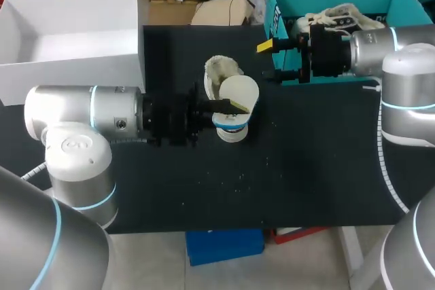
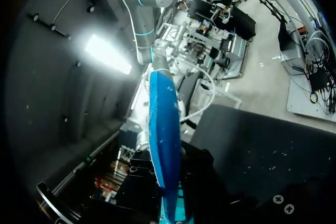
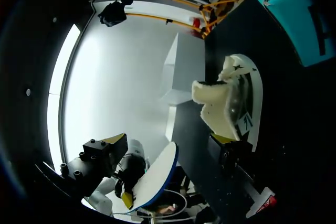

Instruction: Take the shoe out of the shoebox, open the shoe tongue, remove and reinsert the insole, then place the shoe into the shoebox

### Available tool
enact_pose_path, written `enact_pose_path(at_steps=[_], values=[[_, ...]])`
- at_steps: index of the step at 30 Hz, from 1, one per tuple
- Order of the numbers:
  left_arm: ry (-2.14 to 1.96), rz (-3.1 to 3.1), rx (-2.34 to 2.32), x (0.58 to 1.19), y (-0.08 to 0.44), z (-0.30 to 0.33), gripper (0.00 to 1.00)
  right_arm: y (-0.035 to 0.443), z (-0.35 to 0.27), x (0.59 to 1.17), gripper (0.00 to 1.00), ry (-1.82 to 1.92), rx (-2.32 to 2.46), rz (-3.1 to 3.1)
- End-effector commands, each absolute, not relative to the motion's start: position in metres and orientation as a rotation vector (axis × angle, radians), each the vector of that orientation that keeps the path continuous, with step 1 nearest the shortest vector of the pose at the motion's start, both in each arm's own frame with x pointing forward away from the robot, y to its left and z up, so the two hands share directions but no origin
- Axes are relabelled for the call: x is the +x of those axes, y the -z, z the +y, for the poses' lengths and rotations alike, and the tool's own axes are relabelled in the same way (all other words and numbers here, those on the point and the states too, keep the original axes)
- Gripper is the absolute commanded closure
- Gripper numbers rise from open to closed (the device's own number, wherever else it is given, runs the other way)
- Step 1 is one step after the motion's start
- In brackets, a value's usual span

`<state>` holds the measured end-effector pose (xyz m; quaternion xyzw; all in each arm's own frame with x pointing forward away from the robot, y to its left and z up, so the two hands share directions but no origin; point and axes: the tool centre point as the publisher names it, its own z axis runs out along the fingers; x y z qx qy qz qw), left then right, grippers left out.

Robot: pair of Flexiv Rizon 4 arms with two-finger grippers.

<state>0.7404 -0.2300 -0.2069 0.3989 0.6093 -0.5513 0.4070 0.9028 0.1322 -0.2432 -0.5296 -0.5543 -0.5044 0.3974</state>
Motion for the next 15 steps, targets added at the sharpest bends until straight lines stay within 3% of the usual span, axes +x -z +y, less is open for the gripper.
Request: enact_pose_path(at_steps=[1,15], values=[[1.377,1.483,1.053,0.756,0.216,-0.222,1.0,0.244,0.134,0.903,0.0,1.279,-1.344,-1.403],[1.254,1.308,1.197,0.811,0.251,-0.207,1.0,0.244,0.134,0.903,0.0,1.279,-1.344,-1.403]])
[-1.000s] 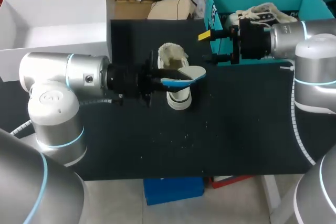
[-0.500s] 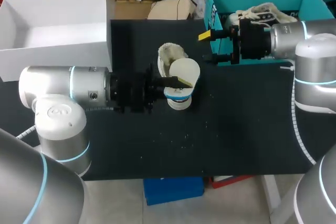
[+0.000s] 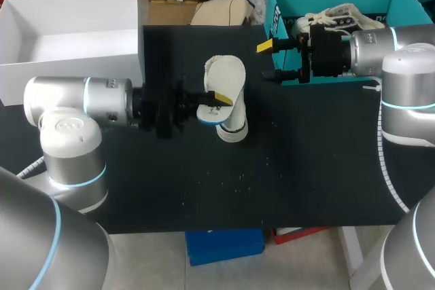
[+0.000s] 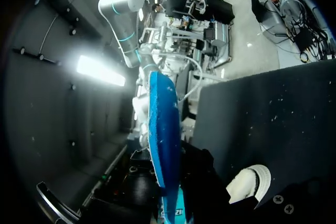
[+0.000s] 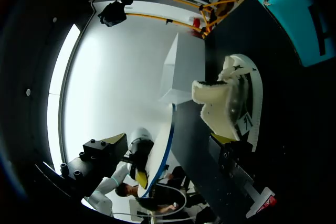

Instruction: Take the shoe out of the shoebox, open the shoe tongue, remove and reinsert the insole, then place the shoe into the shoebox

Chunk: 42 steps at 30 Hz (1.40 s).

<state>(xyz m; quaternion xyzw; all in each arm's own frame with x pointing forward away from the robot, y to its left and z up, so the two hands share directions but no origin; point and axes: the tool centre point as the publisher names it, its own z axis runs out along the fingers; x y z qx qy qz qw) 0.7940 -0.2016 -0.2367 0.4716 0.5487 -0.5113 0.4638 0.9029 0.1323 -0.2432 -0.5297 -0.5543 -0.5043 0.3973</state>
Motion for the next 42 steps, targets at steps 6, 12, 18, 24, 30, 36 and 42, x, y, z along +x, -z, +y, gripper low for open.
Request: enact_pose_path(at_steps=[6,12,18,24,30,36,42], values=[[1.13,1.276,1.246,0.827,0.264,-0.211,1.0,0.244,0.134,0.903,0.0,1.279,-1.344,-1.403],[1.102,1.211,1.219,0.84,0.269,-0.215,1.0,0.244,0.134,0.903,0.0,1.279,-1.344,-1.403],[1.106,1.176,1.218,0.849,0.278,-0.224,1.0,0.244,0.134,0.903,0.0,1.279,-1.344,-1.403],[1.117,1.159,1.219,0.855,0.29,-0.23,1.0,0.244,0.134,0.903,0.0,1.279,-1.344,-1.403],[1.118,1.159,1.189,0.854,0.288,-0.223,1.0,0.244,0.134,0.903,0.0,1.279,-1.344,-1.403],[1.118,1.159,1.189,0.854,0.288,-0.223,1.0,0.246,0.134,0.903,0.0,1.253,-1.345,-1.41],[1.118,1.159,1.189,0.854,0.288,-0.223,1.0,0.262,0.135,0.902,0.0,1.198,-1.354,-1.418]])
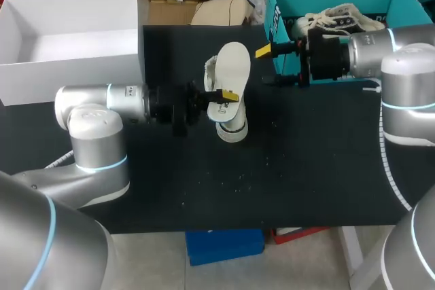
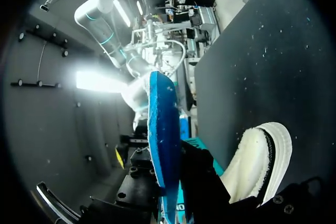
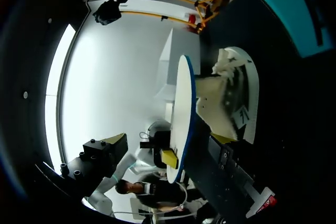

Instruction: Take the shoe out of the shoebox, open the shoe tongue, remove and reinsert the insole, then place the shoe into the shoebox

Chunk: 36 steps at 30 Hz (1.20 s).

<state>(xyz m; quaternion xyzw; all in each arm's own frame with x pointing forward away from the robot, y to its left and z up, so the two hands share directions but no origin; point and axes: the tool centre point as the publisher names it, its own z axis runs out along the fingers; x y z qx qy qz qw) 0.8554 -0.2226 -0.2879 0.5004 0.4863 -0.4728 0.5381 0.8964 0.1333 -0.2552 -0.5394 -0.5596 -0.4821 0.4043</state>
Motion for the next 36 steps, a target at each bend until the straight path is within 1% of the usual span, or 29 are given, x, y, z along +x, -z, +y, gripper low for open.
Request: enact_pose_path(at_steps=[1,13,14,17,19,21,22,24,26,30,33,35,36], values=[[1.118,1.159,1.189,0.854,0.288,-0.223,1.0,0.264,0.136,0.902,0.0,1.199,-1.356,-1.416],[1.118,1.159,1.189,0.854,0.288,-0.223,1.0,0.286,0.165,0.91,0.01,1.293,-1.371,-1.371],[1.118,1.159,1.189,0.854,0.288,-0.223,1.0,0.286,0.168,0.911,0.05,1.297,-1.369,-1.372],[1.118,1.159,1.189,0.854,0.288,-0.223,1.0,0.285,0.175,0.915,0.27,1.308,-1.37,-1.373],[1.118,1.159,1.189,0.854,0.288,-0.223,1.0,0.284,0.177,0.918,0.33,1.315,-1.371,-1.381],[1.118,1.159,1.189,0.854,0.288,-0.223,1.0,0.283,0.179,0.921,0.48,1.32,-1.374,-1.381],[1.118,1.159,1.189,0.854,0.288,-0.223,1.0,0.282,0.181,0.923,0.51,1.325,-1.379,-1.38],[1.118,1.159,1.189,0.854,0.288,-0.223,1.0,0.281,0.184,0.924,0.53,1.327,-1.379,-1.383],[1.118,1.159,1.189,0.854,0.288,-0.223,1.0,0.281,0.185,0.925,0.57,1.327,-1.38,-1.386],[1.118,1.159,1.189,0.854,0.288,-0.223,1.0,0.282,0.188,0.924,0.6,1.326,-1.384,-1.385],[1.118,1.159,1.189,0.854,0.288,-0.223,1.0,0.284,0.19,0.922,0.68,1.328,-1.387,-1.379],[1.118,1.159,1.189,0.854,0.288,-0.223,1.0,0.286,0.192,0.921,0.7,1.329,-1.388,-1.372],[1.118,1.159,1.189,0.854,0.288,-0.223,1.0,0.287,0.193,0.921,0.76,1.33,-1.387,-1.37]])
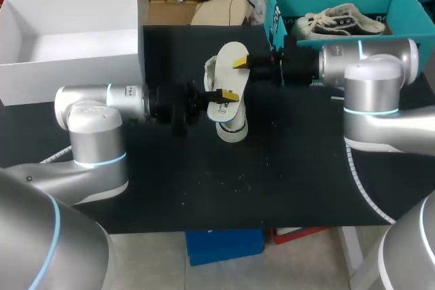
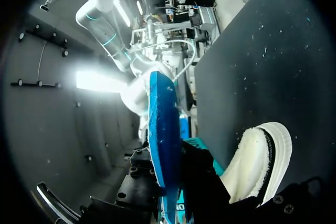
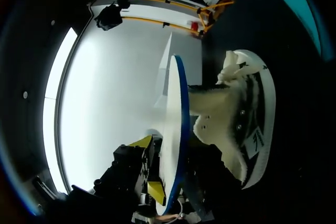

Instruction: Take the shoe out of the shoebox, open the shoe tongue, remove and reinsert the insole, then place the shoe into the shoebox

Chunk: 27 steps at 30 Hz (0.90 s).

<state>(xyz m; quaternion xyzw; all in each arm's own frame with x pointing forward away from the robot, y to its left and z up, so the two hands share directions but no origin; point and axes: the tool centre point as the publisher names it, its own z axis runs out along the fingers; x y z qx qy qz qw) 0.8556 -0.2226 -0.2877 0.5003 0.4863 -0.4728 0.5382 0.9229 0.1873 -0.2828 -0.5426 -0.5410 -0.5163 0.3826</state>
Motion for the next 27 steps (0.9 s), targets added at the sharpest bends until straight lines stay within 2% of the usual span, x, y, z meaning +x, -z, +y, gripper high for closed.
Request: enact_pose_path(at_steps=[1,4,6,13,14,15,27], values=[[1.118,1.159,1.189,0.854,0.288,-0.223,1.0,0.289,0.194,0.921,0.8,1.33,-1.387,-1.368],[1.118,1.159,1.189,0.854,0.288,-0.223,1.0,0.291,0.197,0.921,0.85,1.331,-1.385,-1.362],[1.118,1.159,1.189,0.854,0.288,-0.223,1.0,0.291,0.198,0.921,1.0,1.329,-1.386,-1.362],[1.118,1.159,1.189,0.854,0.288,-0.223,1.0,0.291,0.198,0.92,1.0,1.328,-1.394,-1.359],[1.109,1.191,1.181,0.854,0.286,-0.221,0.46,0.291,0.198,0.92,1.0,1.328,-1.394,-1.359],[1.086,1.215,1.183,0.852,0.283,-0.219,0.0,0.291,0.198,0.92,1.0,1.328,-1.394,-1.359],[0.654,1.775,1.447,0.82,0.252,-0.166,0.0,0.291,0.198,0.92,1.0,1.328,-1.394,-1.359]])
